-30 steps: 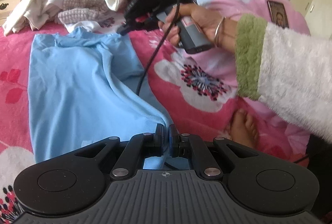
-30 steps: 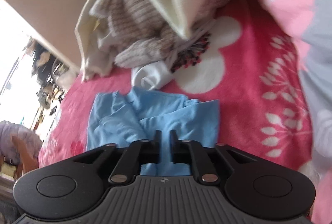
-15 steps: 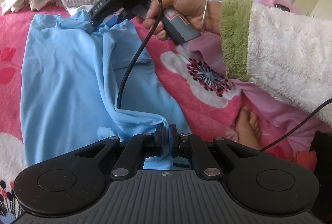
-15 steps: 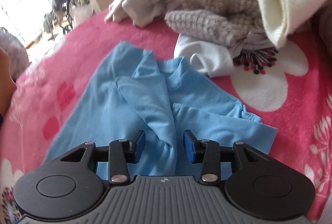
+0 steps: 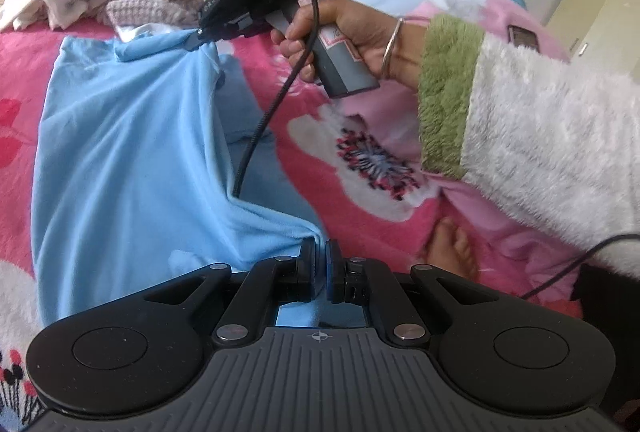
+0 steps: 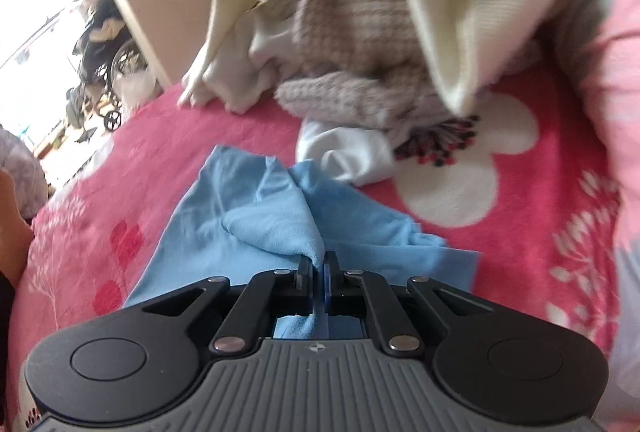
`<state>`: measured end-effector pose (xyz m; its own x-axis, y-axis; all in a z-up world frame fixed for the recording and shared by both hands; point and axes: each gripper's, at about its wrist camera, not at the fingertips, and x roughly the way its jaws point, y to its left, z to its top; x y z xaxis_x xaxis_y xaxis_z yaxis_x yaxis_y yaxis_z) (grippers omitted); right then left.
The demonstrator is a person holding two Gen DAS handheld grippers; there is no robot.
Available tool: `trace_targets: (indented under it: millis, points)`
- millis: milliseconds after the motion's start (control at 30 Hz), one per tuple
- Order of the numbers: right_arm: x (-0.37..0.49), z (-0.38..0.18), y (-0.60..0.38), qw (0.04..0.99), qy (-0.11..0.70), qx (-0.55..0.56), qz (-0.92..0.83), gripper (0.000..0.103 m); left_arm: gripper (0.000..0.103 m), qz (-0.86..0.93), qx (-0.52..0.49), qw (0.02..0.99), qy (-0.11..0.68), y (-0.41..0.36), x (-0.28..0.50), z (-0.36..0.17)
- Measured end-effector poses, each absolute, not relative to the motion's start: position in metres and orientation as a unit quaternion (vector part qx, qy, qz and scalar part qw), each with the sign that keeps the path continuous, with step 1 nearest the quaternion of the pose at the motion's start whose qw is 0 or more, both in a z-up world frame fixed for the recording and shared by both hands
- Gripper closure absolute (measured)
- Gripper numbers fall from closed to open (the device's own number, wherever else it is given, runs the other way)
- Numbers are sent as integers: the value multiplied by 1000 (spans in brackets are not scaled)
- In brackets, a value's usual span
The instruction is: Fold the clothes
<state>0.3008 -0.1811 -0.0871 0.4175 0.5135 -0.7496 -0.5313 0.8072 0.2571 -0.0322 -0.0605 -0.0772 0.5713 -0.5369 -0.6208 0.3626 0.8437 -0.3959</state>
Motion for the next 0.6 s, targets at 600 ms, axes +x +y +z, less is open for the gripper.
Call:
trace_targets:
  millis: [600]
  points:
    - [315, -119, -238, 842, 459, 56, 279, 98, 100, -268, -90, 866, 413, -87, -14, -89]
